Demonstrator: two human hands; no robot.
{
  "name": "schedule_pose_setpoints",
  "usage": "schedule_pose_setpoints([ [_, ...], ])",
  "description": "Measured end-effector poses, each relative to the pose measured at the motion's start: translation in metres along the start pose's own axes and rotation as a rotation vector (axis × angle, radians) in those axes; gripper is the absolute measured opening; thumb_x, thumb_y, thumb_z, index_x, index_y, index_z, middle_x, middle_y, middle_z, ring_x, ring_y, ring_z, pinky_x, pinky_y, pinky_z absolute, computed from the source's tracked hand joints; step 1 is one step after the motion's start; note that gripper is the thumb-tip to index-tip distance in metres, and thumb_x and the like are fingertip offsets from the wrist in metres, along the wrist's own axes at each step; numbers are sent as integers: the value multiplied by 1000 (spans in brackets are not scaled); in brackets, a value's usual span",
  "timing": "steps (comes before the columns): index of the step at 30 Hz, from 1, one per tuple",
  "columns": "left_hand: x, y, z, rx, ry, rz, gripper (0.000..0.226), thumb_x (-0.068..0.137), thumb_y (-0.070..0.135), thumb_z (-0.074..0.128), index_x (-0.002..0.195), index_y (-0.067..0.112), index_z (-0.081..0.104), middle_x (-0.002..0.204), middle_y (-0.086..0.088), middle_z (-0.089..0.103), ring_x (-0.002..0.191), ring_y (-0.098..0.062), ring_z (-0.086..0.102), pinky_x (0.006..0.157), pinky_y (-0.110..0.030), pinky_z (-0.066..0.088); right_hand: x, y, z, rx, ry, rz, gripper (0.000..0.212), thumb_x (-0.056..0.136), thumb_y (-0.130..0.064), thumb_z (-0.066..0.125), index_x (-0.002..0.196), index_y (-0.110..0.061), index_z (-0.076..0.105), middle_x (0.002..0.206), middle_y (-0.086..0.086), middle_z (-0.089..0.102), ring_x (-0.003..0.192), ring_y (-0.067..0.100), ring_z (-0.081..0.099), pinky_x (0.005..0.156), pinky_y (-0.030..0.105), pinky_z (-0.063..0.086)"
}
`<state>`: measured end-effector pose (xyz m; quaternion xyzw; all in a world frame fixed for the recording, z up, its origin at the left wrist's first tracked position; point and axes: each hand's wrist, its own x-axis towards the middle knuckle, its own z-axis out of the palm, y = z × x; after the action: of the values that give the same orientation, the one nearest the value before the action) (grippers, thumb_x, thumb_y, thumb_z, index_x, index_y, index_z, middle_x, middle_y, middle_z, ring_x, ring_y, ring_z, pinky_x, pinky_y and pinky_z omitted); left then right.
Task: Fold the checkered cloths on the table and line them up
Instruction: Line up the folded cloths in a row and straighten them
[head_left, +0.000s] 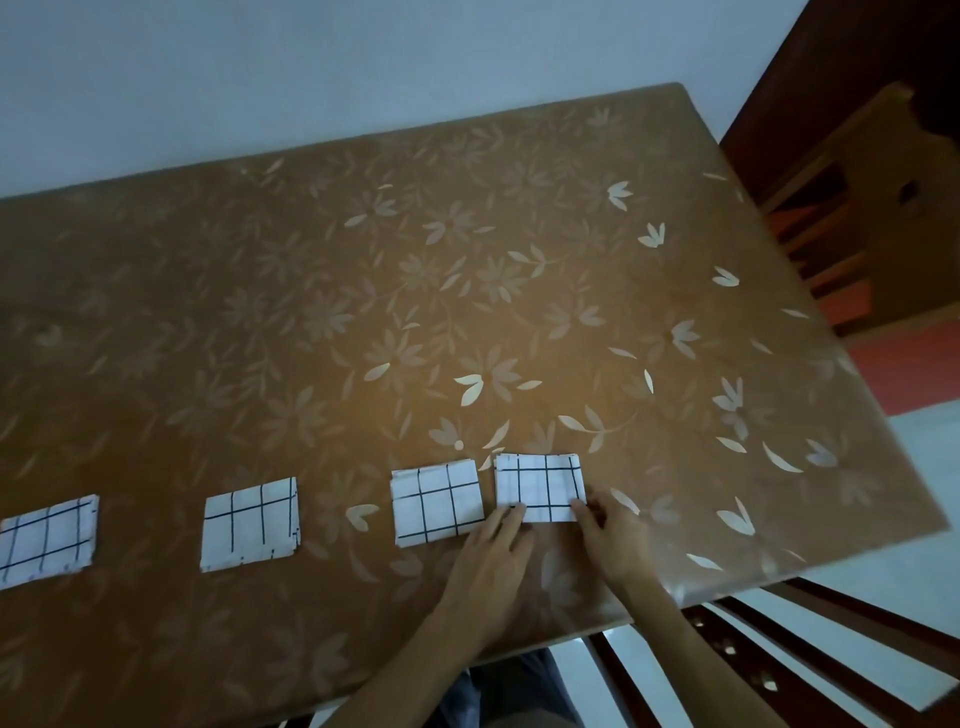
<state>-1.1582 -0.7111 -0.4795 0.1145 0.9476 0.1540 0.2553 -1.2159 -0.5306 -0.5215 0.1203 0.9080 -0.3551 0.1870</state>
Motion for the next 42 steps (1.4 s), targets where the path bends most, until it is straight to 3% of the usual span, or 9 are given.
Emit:
schedule_pose_setpoints([
  [7, 2, -4, 15, 63, -39, 40, 75, 60, 43, 88, 127, 17, 66, 135, -6, 63, 120, -24, 64, 92, -38, 55, -8, -10, 6, -296, 317, -202, 32, 95, -32, 55, 116, -8, 57, 112, 14, 61, 94, 32, 59, 78, 44, 51],
  [13, 5, 2, 21, 81, -94, -22, 96, 53, 47, 93, 135, 10, 60, 139, -11, 60, 126, -27, 60, 100, -41, 47, -9, 3, 28, -636, -77, -618, 61, 99, -44, 21, 151, -14, 36, 160, 9, 26, 146, 28, 29, 120, 41, 19],
  [16, 3, 1, 15, 101, -71, -12, 83, 88, 33, 71, 155, 11, 28, 163, -12, 25, 150, -29, 26, 118, -44, 26, 3, 21, 19, -678, -69, -537, 59, 103, -44, 14, 155, -18, 21, 163, 8, 14, 150, 25, 16, 122, 37, 4],
  [20, 3, 3, 7, 63, -30, 8, 74, 101, 23, 48, 159, 14, 2, 168, -6, -3, 154, -25, -2, 123, -40, 7, 9, 20, 2, -662, -53, -455, 61, 102, -43, 28, 156, -19, 14, 164, 10, 4, 151, 28, 11, 118, 45, 22],
  [24, 0, 9, 2, -160, -2, -50, 66, 102, 40, 30, 159, 16, 8, 168, -2, 2, 154, -20, -5, 117, -30, -3, -1, 9, -5, -532, 10, -411, 57, 93, -39, 54, 144, -24, 34, 145, 12, 43, 106, 30, 57, 84, 43, 55],
  [27, 3, 14, 2, -257, 38, -63, 72, 93, 48, 14, 157, 17, 19, 168, 2, 4, 154, -20, -7, 116, -30, 0, -5, 11, -5, -540, -19, -464, 74, 72, -24, 83, 134, -24, 42, 133, 15, 53, 97, 33, 64, 77, 47, 58],
  [32, 5, 17, 2, -198, 60, -50, 64, 99, 44, 19, 154, 15, 30, 167, -1, 13, 154, -23, 3, 119, -33, 7, 4, 6, -9, -570, -43, -467, 71, 71, -17, 83, 132, -25, 48, 138, 17, 52, 101, 33, 59, 74, 49, 58],
  [37, 17, 12, 7, 84, 121, -55, 62, 86, 43, 65, 139, 12, 56, 153, -14, 44, 144, -33, 37, 111, -46, 37, 1, -10, -6, -619, -30, -561, 53, 87, -32, 62, 138, -21, 52, 153, 17, 40, 134, 34, 45, 96, 45, 50],
  [42, 38, 1, 1, 319, 49, -48, 67, 106, 27, 36, 156, 1, 0, 164, -24, 0, 152, -40, -2, 123, -54, 2, 7, -16, 14, -620, -93, -587, 78, 100, -50, -6, 146, -10, 44, 155, 17, 35, 142, 34, 33, 107, 50, 36],
])
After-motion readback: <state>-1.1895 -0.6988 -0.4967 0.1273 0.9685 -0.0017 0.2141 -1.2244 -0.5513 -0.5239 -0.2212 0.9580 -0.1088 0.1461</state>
